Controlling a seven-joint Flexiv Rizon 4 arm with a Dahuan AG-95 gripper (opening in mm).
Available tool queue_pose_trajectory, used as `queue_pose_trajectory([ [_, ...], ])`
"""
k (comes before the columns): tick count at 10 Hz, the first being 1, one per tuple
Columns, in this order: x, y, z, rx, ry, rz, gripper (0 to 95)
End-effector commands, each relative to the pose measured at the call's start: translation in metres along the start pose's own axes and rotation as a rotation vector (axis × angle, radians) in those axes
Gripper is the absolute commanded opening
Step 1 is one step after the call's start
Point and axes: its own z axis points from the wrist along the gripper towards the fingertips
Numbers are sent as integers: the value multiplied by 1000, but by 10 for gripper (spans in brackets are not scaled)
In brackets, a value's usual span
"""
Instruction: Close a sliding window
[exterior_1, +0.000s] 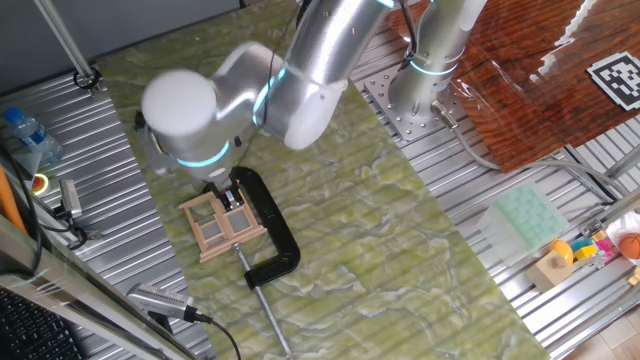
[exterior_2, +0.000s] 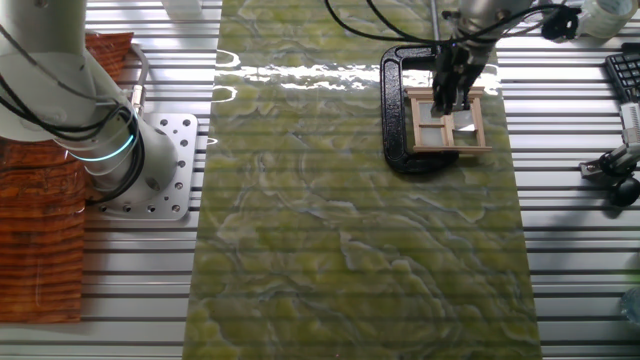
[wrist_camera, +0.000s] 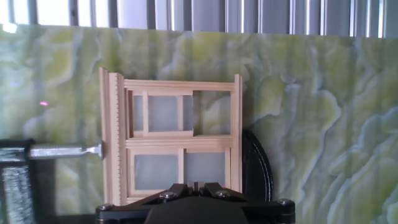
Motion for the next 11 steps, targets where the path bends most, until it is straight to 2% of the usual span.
queue_pose_trajectory([
  [1,3,7,-16,-47,-4,11,0],
  [2,5,10,-21,-70,-9,15,0],
  [5,9,18,-26,-75,-42,-6,0],
  [8,11,22,-25,-74,-42,-12,0],
  [11,11,22,-26,-69,-55,-21,0],
])
